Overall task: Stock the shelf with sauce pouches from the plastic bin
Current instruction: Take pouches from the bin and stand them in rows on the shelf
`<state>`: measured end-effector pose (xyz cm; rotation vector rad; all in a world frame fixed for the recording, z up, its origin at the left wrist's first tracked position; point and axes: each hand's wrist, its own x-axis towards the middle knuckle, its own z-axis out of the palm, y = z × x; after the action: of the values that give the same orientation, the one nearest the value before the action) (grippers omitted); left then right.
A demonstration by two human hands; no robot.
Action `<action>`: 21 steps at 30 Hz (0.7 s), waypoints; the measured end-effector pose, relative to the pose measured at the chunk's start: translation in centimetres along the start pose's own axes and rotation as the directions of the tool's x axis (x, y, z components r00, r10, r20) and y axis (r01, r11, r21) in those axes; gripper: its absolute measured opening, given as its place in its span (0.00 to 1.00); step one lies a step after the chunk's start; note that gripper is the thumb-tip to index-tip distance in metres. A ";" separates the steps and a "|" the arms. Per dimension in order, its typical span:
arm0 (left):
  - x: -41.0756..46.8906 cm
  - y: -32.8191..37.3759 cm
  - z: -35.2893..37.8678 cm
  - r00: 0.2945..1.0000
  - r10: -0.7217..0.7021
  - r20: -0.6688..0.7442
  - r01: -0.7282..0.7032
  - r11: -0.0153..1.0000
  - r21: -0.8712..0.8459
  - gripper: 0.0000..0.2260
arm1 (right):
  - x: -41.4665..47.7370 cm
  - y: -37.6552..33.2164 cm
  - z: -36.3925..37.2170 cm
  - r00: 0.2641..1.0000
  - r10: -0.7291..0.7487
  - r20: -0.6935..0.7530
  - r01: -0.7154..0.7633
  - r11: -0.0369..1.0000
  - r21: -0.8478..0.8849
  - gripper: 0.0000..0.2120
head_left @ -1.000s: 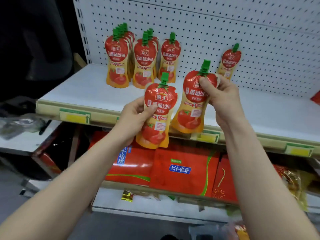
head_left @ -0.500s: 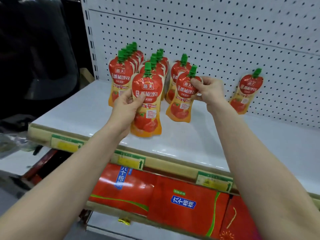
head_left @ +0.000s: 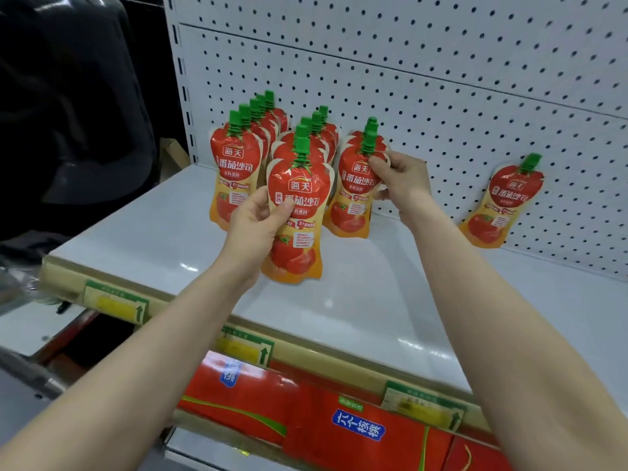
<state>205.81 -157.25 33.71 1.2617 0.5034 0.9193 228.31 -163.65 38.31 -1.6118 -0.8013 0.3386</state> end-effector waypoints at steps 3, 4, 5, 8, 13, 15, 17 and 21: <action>-0.1 -0.2 0.4 1.000 -0.001 0.010 0.000 1.000 0.013 0.07 | -0.2 -0.1 -0.4 1.000 -0.009 0.015 0.010 0.999 -0.047 0.12; -0.2 -0.3 0.5 1.000 -0.003 0.012 0.003 1.000 0.018 0.07 | -0.4 -0.3 -0.7 0.999 -0.033 0.004 0.034 0.997 -0.072 0.14; -0.2 -0.4 0.6 1.000 -0.004 0.016 0.004 1.000 0.023 0.08 | -0.7 -0.6 -1.0 0.997 -0.075 -0.034 0.071 0.992 -0.100 0.15; -0.5 -0.7 1.1 0.999 -0.010 0.036 0.009 1.000 0.024 0.11 | -2.9 -2.1 -1.7 0.945 -0.237 -0.225 0.205 0.966 -0.156 0.11; -0.9 -1.2 3.0 0.995 -0.009 0.102 0.009 1.000 0.001 0.12 | -7.7 -3.4 -1.4 0.958 -0.051 0.283 0.088 0.989 -0.120 0.09; -1.1 -1.4 3.7 0.992 -0.010 0.126 0.011 1.000 -0.008 0.13 | -8.5 -3.0 -1.4 0.939 -0.055 0.340 0.080 0.995 -0.058 0.06; -1.1 -1.6 4.2 0.989 -0.018 0.145 0.019 1.000 -0.001 0.12 | -8.6 -2.7 -1.9 0.952 -0.077 0.295 0.088 0.996 -0.026 0.05; -1.0 -2.5 4.1 0.983 -0.055 0.173 0.030 0.989 0.146 0.13 | -7.8 -2.1 -3.3 0.978 -0.097 0.186 0.107 0.993 -0.049 0.03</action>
<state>209.17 -160.59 32.28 1.4426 0.4599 0.7375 224.18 -171.24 39.29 -1.6028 -1.0394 0.3973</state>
